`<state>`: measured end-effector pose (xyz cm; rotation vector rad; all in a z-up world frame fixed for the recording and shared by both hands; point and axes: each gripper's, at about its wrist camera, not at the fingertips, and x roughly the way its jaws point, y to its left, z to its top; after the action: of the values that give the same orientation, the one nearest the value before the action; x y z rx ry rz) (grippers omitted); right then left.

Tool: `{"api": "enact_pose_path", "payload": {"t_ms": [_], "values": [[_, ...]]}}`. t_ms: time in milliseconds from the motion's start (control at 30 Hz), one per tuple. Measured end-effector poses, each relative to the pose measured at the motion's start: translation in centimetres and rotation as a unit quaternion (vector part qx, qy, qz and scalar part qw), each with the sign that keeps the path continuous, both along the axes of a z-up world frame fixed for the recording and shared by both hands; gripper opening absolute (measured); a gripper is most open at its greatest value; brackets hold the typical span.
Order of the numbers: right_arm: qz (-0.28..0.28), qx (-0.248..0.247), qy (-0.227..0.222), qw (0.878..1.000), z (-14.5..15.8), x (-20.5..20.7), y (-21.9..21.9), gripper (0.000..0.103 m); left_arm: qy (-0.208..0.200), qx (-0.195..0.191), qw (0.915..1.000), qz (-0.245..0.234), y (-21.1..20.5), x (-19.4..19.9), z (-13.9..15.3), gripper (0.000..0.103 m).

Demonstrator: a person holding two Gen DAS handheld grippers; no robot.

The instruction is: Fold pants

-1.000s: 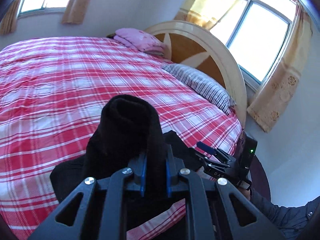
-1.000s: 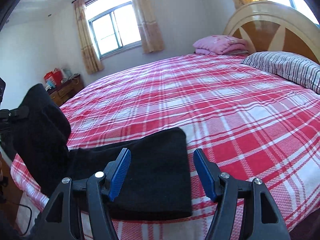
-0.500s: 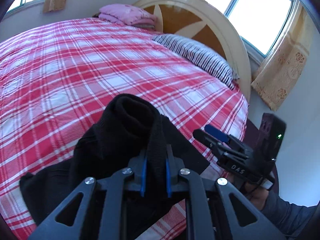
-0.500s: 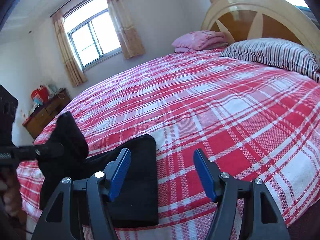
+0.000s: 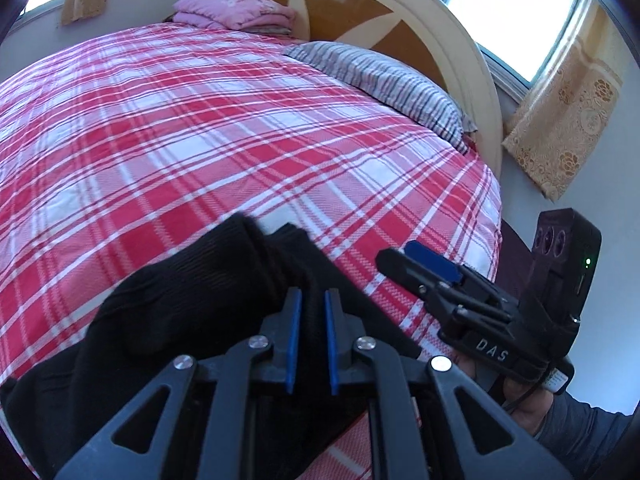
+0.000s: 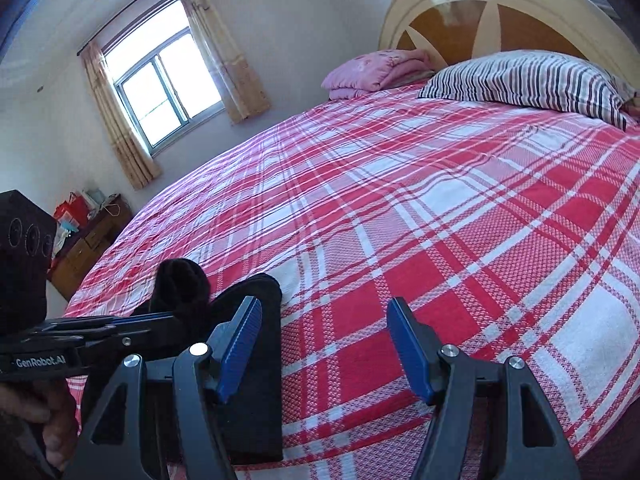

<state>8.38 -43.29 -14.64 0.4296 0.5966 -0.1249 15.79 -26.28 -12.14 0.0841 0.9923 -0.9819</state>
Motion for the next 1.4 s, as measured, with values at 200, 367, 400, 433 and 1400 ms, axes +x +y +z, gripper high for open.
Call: {"api": "enact_pose_path", "payload": {"t_ms": [200, 367, 400, 433, 1400], "values": [[-0.003, 0.014, -0.018, 1.0, 0.3, -0.5, -0.7, 0.067, -0.027, -0.046, 0.9986, 0.006, 1.4, -1.2, 3.1, 0.02], [0.052, 0.043, -0.039, 0.997, 1.6, -0.6, 0.8, 0.067, -0.109, -0.027, 0.9921, 0.056, 5.8, -2.2, 4.9, 0.062], [0.078, 0.05, -0.041, 0.995, 1.9, -0.4, 1.7, 0.067, -0.112, -0.023, 0.9904, 0.077, 7.5, -2.1, 4.6, 0.062], [0.102, 0.055, -0.038, 0.993, 2.0, -0.3, 2.7, 0.069, -0.11, -0.02, 0.9897, 0.09, 8.7, -1.9, 4.1, 0.062], [0.116, -0.094, 0.076, 0.986, 0.1, 0.9, 6.4, 0.018, -0.082, 0.038, 0.9755, 0.2, 16.1, -2.0, -4.4, 0.073]]}}
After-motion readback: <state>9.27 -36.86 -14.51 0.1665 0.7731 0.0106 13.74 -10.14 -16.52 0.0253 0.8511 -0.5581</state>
